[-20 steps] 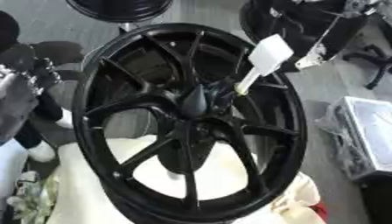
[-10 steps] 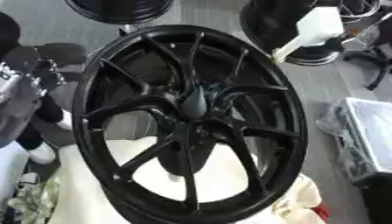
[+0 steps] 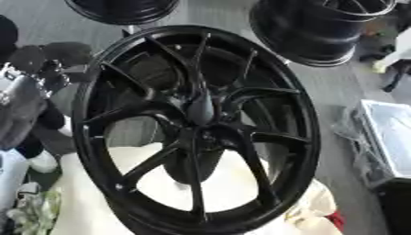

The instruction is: Pull the pin out of the wheel hub.

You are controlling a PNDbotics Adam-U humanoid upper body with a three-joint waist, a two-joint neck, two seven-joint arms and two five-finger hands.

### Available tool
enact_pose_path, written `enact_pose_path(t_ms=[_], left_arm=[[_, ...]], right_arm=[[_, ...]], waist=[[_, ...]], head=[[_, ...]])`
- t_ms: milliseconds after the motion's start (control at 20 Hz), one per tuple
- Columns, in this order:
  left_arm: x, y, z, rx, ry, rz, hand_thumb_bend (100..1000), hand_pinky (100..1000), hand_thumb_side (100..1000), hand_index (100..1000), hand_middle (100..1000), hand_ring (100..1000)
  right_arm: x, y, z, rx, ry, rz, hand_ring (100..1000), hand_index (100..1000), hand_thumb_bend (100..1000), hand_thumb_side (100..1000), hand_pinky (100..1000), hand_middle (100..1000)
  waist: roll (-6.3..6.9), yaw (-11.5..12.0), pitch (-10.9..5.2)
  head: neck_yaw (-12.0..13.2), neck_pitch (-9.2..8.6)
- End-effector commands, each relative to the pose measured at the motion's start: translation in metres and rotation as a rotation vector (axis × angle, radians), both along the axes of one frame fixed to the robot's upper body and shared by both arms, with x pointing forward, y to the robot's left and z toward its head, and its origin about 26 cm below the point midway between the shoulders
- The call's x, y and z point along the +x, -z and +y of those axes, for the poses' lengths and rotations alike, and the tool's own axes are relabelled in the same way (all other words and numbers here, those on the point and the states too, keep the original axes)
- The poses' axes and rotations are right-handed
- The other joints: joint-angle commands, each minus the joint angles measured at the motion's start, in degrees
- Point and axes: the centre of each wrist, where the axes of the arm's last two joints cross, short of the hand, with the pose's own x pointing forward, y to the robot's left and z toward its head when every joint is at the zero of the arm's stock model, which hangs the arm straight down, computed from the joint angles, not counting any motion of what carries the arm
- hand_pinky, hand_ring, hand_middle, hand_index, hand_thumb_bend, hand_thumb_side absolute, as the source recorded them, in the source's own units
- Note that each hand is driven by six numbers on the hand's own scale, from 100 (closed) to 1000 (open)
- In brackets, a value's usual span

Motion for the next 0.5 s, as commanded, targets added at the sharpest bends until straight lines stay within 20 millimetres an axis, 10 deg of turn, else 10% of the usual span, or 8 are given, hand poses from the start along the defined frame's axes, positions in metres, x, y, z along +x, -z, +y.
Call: enact_pose_path(t_ms=[50,100,250,500], left_arm=[[-0.003,-0.01,0.006,0.013,-0.017,-0.037,207,819,809,764,806,886],[-0.003,-0.01,0.006,0.01,-0.021,-0.04,210,819,809,766,807,887],[-0.003,-0.011,0.008,0.001,-0.031,-0.045,210,819,807,766,807,887],[-0.003,-0.012,0.007,-0.002,-0.031,-0.047,210,819,806,766,807,888]], right_arm=[[-0.013,-0.003,-0.023,-0.015,0.116,-0.019,652,537,415,168,784,454],[-0.019,0.009,-0.032,-0.004,0.166,0.022,911,867,459,481,913,809],[-0.037,0.037,-0.055,0.014,0.311,0.123,1000,981,216,846,992,950],[-0.045,0.048,-0.063,-0.001,0.414,0.108,1000,1000,206,913,1000,970]], waist=[[0.33,-0.16,-0.71],[0.33,-0.29,-0.61],[0.3,-0.39,-0.53],[0.37,-0.38,-0.52]], head=[[-0.02,-0.32],[0.01,-0.32],[0.01,-0.28],[0.25,-0.45]])
